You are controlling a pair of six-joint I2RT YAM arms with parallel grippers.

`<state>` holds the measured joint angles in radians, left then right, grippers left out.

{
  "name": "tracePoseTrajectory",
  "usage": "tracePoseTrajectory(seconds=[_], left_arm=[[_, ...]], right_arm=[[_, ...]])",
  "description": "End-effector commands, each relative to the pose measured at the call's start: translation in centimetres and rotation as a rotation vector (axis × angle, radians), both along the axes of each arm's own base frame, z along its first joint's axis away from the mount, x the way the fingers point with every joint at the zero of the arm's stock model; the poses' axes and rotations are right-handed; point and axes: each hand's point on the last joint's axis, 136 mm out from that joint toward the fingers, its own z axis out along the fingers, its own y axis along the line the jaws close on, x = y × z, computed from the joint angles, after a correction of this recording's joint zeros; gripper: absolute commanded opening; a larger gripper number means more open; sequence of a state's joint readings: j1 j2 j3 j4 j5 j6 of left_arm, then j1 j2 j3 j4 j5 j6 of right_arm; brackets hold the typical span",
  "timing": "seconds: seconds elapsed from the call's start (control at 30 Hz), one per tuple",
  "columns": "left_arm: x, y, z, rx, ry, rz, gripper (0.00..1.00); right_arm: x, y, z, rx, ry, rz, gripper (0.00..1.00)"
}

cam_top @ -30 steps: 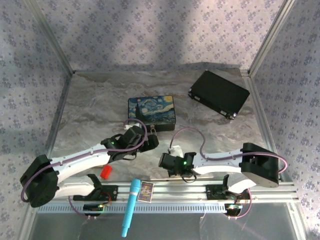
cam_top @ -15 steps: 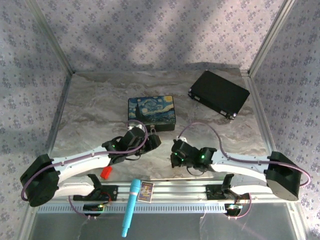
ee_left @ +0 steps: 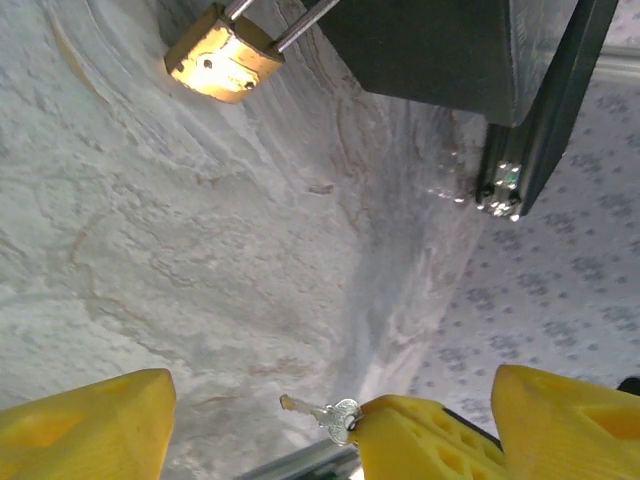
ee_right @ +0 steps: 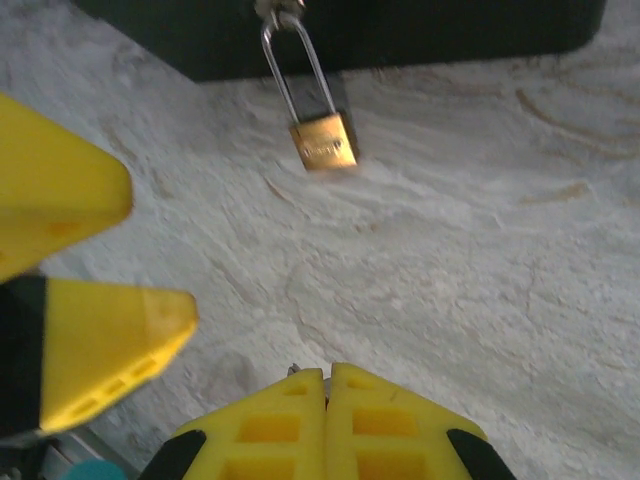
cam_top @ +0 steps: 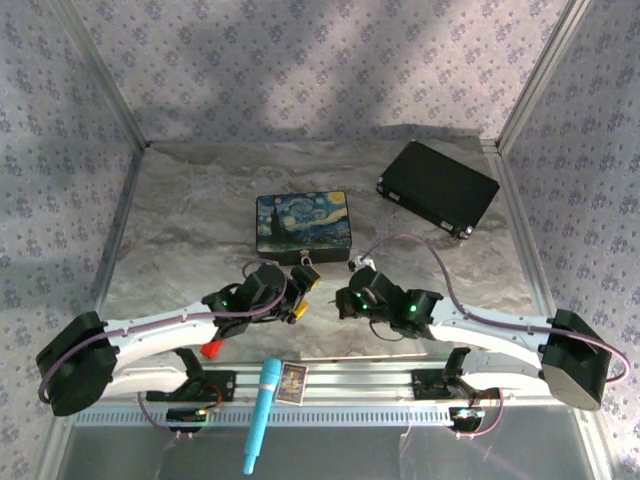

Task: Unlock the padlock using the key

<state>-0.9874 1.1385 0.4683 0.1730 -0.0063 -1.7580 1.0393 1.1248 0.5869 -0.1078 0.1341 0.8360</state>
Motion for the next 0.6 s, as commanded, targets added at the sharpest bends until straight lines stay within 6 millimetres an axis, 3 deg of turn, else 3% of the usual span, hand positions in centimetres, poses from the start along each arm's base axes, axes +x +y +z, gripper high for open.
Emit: tracePoseTrajectory(seconds=[0.0, 0.13, 0.3, 0.43, 0.57], left_arm=[[0.5, -0.6, 1.8, -0.131, 0.034, 0.088, 0.86], [1.2, -0.9, 2.8, -0.182, 0.003, 0.125, 0.86], [1.7, -1.1, 3.5, -0.231, -0.012, 0.148, 0.77], [1.8, -1.1, 3.7, -0.237, -0.017, 0.151, 0.6], [1.7, -0.3, 3.1, -0.206, -0.011, 0.173, 0.41]], right_arm=[[1.4, 0.9, 2.7, 0.105, -0.075, -0.06, 0.0], [2.1, 1.8, 3.8, 0.174, -0.097, -0.074, 0.0], [2.3, 3.4, 4.9, 0.205, -0.104, -0.039, 0.0], [2.2, 4.4, 4.6, 0.214, -0.091, -0.013, 0.0], [2.0, 4.2, 4.3, 0.203, -0.096, -0.019, 0.0]])
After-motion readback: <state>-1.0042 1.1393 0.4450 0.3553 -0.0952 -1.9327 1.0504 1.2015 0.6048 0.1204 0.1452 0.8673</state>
